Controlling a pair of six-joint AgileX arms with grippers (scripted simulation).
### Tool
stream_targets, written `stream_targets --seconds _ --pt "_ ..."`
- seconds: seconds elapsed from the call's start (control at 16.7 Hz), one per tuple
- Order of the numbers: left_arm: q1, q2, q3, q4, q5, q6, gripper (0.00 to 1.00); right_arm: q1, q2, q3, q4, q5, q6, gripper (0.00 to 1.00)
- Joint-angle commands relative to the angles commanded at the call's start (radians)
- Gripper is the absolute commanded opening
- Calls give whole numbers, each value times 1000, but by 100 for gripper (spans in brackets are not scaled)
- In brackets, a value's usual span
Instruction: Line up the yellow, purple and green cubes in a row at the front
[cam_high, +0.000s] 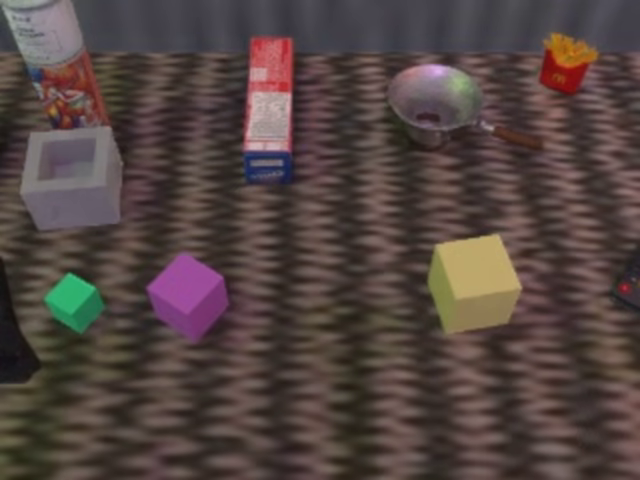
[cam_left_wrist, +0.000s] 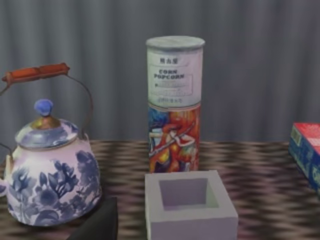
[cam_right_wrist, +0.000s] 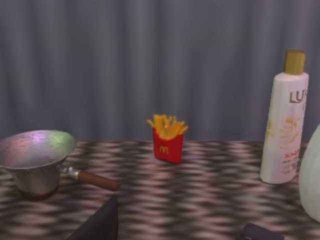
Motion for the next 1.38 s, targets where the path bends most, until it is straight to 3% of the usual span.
stream_targets --seconds 0.24,0.48,1.38 --pt "-2 31 30 -20 1 10 100 0 0 0 0 0 0 100" --pt "-10 220 192 -131 2 65 100 0 0 0 0 0 0 100" --pt "-51 1649 1120 -838 -4 416 100 0 0 0 0 0 0 100"
